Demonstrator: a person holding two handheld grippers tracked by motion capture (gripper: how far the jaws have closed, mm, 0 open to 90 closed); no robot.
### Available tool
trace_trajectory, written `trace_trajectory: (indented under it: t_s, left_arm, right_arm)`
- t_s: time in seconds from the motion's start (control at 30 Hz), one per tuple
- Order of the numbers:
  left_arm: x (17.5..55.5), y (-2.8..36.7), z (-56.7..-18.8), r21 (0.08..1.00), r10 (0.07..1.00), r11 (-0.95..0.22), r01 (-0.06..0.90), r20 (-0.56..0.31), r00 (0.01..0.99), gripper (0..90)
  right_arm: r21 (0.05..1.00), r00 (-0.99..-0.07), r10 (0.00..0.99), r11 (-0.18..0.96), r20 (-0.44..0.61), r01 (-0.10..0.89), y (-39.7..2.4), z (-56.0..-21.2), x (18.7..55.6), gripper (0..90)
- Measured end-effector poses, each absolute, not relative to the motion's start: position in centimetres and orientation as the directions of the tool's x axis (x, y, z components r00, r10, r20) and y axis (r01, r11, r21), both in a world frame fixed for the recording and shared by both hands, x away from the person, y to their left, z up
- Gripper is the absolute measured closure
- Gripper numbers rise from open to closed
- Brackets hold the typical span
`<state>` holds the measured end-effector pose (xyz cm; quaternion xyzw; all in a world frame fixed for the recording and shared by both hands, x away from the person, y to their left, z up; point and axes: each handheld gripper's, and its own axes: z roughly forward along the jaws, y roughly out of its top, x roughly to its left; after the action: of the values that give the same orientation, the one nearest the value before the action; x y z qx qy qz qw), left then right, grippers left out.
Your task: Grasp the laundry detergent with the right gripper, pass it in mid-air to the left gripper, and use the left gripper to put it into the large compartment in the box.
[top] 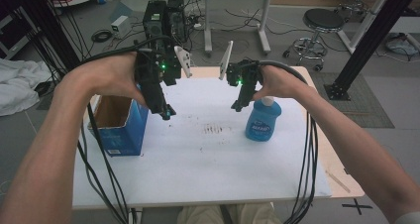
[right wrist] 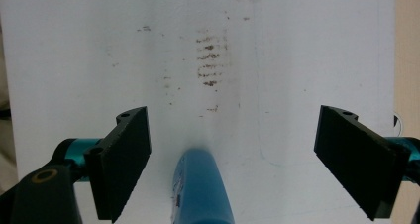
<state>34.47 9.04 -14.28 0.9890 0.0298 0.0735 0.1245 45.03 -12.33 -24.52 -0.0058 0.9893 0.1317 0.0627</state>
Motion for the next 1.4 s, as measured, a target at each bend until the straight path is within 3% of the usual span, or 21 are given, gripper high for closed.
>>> trace_trajectory:
  t_s: [0.6,1.4]
  left_arm:
    - [34.8,9.4,-14.8,0.253,0.088,-0.966,0.054,0.128,0.988,15.6]
    - [35.1,9.3,-15.0,0.246,0.095,-0.967,0.062,0.124,0.988,15.6]
  right_arm:
    - [0.294,-0.991,-0.009,0.955,-0.136,-0.049,-13.9,-23.8,40.8,13.6]
    - [0.253,-0.991,0.002,0.967,-0.135,-0.033,-17.7,-24.9,36.0,13.6]
